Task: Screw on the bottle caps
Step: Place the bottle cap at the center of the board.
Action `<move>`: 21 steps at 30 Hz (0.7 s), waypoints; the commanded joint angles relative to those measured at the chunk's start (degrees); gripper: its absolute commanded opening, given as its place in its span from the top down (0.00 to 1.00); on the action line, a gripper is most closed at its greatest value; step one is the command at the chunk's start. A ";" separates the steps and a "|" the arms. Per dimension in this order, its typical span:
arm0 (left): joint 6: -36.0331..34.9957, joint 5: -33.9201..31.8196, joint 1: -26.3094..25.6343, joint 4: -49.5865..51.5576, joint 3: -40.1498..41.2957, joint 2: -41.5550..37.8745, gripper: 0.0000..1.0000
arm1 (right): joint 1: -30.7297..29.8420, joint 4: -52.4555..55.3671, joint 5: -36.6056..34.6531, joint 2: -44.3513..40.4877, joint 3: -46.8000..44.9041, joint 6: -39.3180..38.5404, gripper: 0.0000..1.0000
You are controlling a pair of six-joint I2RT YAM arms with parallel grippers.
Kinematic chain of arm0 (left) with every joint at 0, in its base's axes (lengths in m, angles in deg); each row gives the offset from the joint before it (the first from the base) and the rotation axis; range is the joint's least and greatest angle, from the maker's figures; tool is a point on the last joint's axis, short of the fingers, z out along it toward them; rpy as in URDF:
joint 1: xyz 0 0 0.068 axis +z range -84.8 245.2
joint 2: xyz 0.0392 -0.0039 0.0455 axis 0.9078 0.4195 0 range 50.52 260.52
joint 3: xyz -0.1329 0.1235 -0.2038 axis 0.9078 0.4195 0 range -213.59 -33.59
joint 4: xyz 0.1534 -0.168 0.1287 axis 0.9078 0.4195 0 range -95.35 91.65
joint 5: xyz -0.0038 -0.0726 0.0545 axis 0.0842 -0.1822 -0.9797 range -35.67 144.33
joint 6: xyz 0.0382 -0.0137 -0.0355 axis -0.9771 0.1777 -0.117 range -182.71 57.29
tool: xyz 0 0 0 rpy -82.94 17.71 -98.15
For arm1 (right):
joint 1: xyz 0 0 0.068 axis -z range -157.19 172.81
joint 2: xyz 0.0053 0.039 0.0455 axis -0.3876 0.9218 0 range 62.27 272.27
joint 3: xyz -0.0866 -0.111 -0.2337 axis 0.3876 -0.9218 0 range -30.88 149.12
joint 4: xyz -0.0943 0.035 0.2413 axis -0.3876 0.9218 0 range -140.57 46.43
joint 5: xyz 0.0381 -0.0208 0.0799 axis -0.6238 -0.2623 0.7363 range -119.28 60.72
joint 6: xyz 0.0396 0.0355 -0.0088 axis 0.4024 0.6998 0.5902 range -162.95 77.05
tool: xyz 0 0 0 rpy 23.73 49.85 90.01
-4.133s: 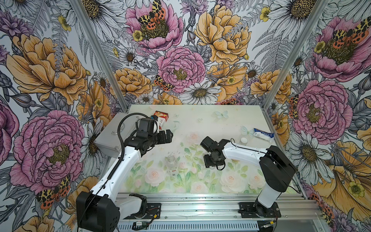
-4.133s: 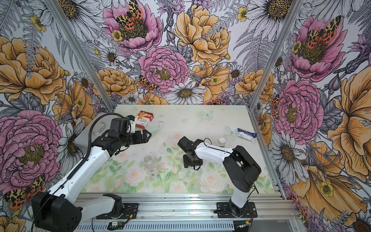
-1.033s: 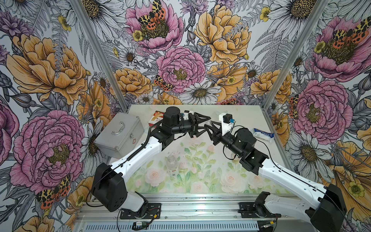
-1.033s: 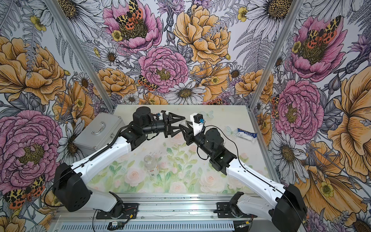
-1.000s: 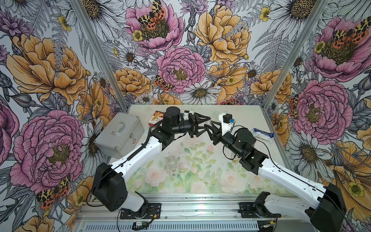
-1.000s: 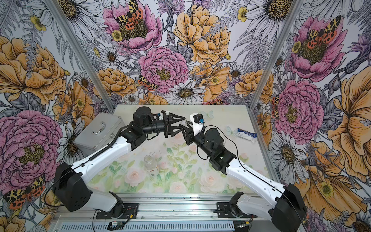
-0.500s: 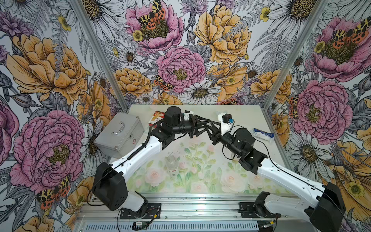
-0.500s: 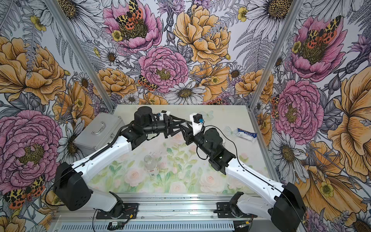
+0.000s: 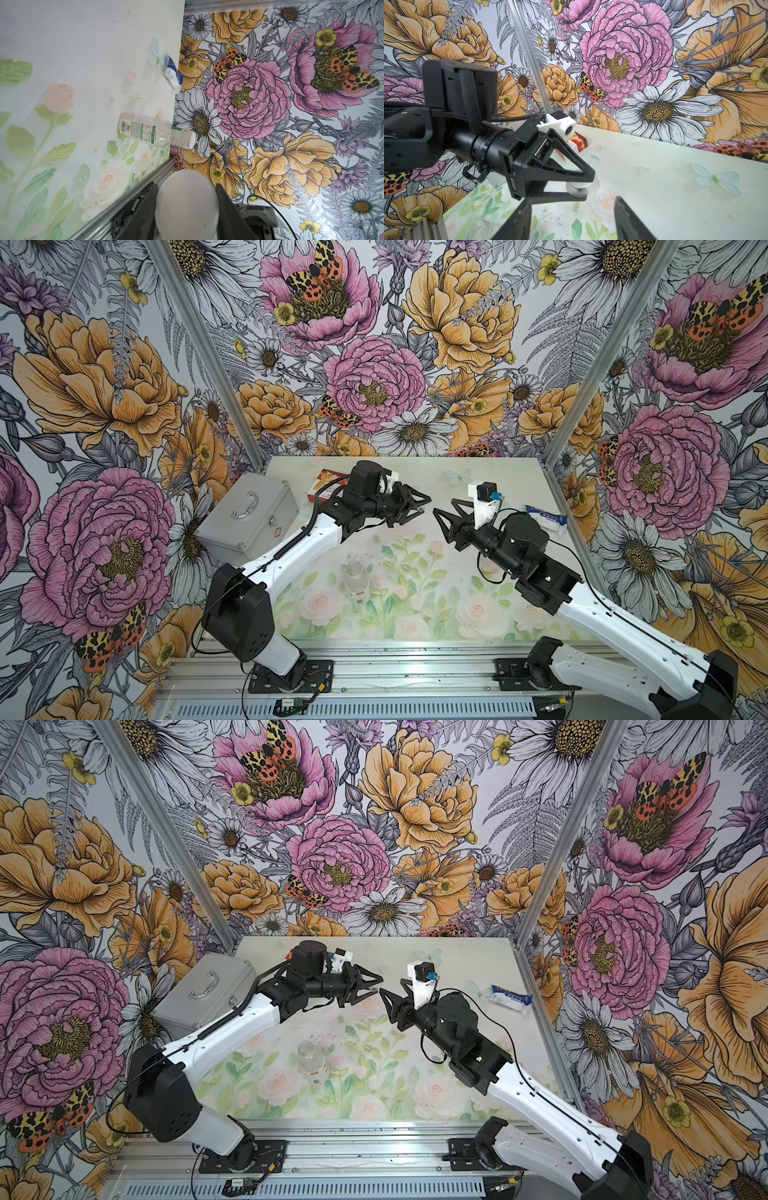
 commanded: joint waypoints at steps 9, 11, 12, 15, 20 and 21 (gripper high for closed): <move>-22.87 -27.02 -8.62 6.29 2.02 4.14 0.59 | 2.55 22.67 -3.34 -0.99 6.54 9.23 0.35; -23.97 -27.91 -10.09 6.29 2.14 6.41 0.55 | 2.82 23.11 -3.69 -0.91 6.96 9.40 0.35; -24.26 -28.50 -10.72 6.29 2.10 7.35 0.54 | 2.99 23.11 -3.79 -1.03 6.97 9.53 0.35; -25.35 -29.28 -12.47 6.28 2.23 10.14 0.53 | 3.65 23.27 -4.17 -1.40 6.79 10.07 0.35; -27.59 -33.09 -14.41 6.29 3.65 12.55 0.53 | 4.49 24.99 -4.47 -1.66 6.47 10.76 0.35; -28.49 -33.89 -14.90 6.29 3.95 12.99 0.53 | 4.58 25.28 -4.49 -1.62 6.42 10.79 0.35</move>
